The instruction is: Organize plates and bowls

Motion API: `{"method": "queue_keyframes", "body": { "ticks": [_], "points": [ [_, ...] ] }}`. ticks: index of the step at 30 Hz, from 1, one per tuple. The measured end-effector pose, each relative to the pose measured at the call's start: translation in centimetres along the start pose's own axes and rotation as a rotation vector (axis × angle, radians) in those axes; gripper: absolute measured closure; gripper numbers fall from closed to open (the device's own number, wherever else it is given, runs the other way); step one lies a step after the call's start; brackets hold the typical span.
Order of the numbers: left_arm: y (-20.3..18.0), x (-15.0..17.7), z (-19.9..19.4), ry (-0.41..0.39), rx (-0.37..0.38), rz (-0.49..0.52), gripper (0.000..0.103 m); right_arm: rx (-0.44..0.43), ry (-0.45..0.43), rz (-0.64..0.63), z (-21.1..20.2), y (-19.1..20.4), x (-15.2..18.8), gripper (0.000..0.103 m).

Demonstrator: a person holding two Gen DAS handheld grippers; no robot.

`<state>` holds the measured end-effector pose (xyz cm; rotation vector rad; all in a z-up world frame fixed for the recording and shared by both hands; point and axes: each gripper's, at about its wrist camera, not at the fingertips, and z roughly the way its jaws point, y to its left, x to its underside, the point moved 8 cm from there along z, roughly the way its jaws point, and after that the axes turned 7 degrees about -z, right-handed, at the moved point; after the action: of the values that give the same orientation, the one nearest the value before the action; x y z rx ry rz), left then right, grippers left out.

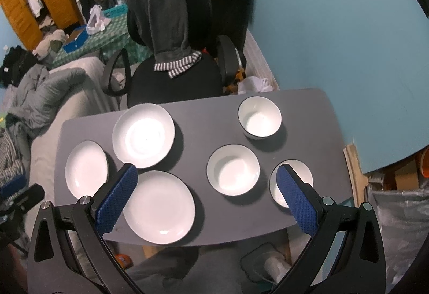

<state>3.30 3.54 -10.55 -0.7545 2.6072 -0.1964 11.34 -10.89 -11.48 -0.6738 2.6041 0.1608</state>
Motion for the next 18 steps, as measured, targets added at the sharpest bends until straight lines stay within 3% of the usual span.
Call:
{"method": "queue_keyframes", "body": {
  "ticks": [18],
  "points": [
    [2.0,2.7,6.0,0.12,-0.104,0.029,0.016,-0.178,0.144,-0.09,6.9,1.7,3.8,0.002]
  ]
}}
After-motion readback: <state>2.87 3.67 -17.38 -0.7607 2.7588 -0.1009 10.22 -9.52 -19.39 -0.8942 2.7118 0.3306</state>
